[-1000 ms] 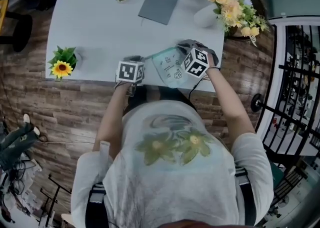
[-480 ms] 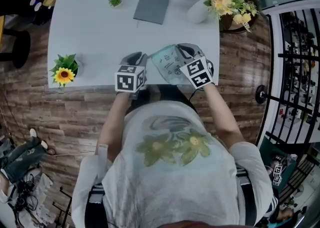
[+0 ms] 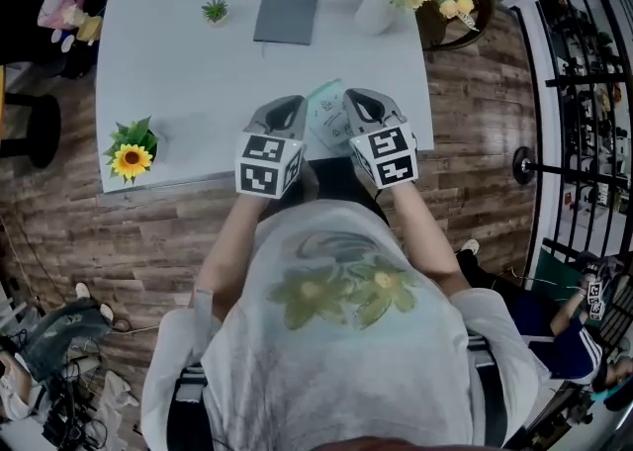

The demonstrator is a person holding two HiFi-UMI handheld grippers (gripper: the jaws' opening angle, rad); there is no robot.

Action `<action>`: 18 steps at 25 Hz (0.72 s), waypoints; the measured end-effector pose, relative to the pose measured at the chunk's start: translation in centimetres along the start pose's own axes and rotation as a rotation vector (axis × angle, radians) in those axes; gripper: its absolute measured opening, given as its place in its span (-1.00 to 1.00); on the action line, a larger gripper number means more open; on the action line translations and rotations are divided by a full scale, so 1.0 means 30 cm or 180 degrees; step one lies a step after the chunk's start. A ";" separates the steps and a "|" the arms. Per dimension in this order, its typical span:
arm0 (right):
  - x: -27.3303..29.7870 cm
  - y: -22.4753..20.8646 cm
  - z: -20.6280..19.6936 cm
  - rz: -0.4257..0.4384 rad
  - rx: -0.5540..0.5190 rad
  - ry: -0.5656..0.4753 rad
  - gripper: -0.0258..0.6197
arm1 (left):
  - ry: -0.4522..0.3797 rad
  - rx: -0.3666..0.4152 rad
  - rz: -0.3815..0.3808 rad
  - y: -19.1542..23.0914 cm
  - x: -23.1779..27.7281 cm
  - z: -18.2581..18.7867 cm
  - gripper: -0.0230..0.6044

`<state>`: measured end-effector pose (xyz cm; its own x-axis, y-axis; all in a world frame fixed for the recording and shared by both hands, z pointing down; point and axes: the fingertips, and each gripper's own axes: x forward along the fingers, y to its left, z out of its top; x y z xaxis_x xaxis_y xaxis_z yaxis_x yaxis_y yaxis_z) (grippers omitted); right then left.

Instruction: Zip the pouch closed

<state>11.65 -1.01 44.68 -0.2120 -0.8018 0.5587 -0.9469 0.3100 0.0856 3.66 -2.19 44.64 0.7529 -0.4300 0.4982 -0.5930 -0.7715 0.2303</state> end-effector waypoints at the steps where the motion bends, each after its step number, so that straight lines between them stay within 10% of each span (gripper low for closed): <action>1: -0.014 0.009 0.005 -0.0018 0.0066 -0.0047 -0.87 | -0.0008 0.0018 -0.0061 -0.017 -0.006 0.006 -0.91; 18: -0.169 0.096 0.045 -0.0170 0.0436 -0.0437 -0.87 | -0.0260 0.0179 -0.0488 -0.168 -0.066 0.080 -0.91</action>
<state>9.66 3.28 40.99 -0.1827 -0.8803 0.4378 -0.9797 0.2003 -0.0061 5.83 1.43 40.49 0.8553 -0.3403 0.3907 -0.4544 -0.8549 0.2502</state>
